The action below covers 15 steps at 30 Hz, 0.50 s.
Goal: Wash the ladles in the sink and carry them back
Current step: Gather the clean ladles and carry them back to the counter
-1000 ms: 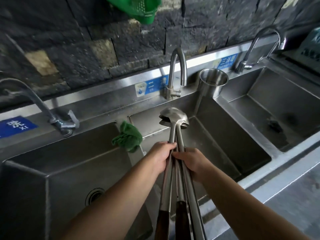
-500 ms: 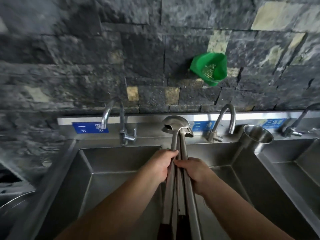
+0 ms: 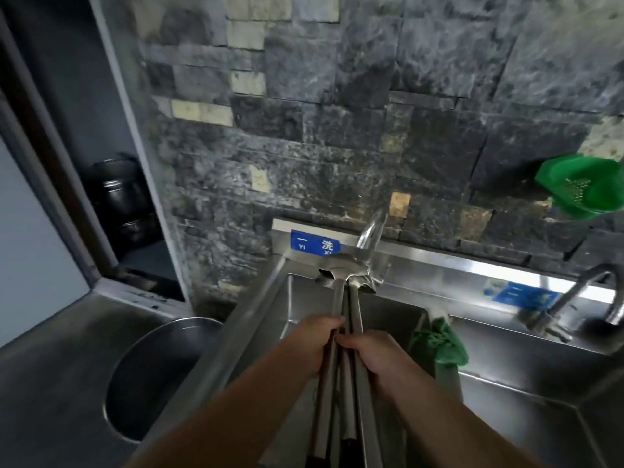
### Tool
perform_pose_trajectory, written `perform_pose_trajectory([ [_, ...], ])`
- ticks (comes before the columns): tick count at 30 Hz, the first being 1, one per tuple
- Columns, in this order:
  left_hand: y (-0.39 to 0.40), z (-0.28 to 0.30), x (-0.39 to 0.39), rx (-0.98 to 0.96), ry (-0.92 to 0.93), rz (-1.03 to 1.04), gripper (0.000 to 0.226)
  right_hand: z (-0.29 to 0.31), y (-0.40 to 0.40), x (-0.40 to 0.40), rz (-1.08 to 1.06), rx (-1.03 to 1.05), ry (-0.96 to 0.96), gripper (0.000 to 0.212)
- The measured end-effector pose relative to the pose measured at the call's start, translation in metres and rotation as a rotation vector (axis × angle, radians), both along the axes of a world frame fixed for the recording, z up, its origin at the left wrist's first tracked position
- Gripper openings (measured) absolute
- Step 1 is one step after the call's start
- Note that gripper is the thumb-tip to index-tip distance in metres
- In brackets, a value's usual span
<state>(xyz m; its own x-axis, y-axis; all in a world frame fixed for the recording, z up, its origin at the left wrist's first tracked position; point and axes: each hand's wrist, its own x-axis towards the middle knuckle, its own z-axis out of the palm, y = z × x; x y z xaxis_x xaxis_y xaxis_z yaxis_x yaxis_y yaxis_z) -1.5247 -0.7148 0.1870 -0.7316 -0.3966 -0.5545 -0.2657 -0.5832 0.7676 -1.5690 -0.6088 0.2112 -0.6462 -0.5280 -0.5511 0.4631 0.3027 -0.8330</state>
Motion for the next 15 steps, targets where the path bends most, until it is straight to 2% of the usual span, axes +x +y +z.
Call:
perform_pose_trajectory([
  [6, -0.055, 0.009, 0.133, 0.029, 0.015, 0.176, 0.02, 0.005, -0.068, 0.115, 0.167, 0.001, -0.034, 0.008],
  [10, -0.09, 0.023, 0.239, 0.028, 0.031, 0.3, 0.026, 0.005, -0.117, 0.202, 0.323, -0.051, -0.02, 0.016],
  [15, -0.109, 0.032, 0.367, -0.007, 0.052, 0.468, 0.031, 0.004, -0.164, 0.31, 0.544, -0.095, 0.019, 0.002],
])
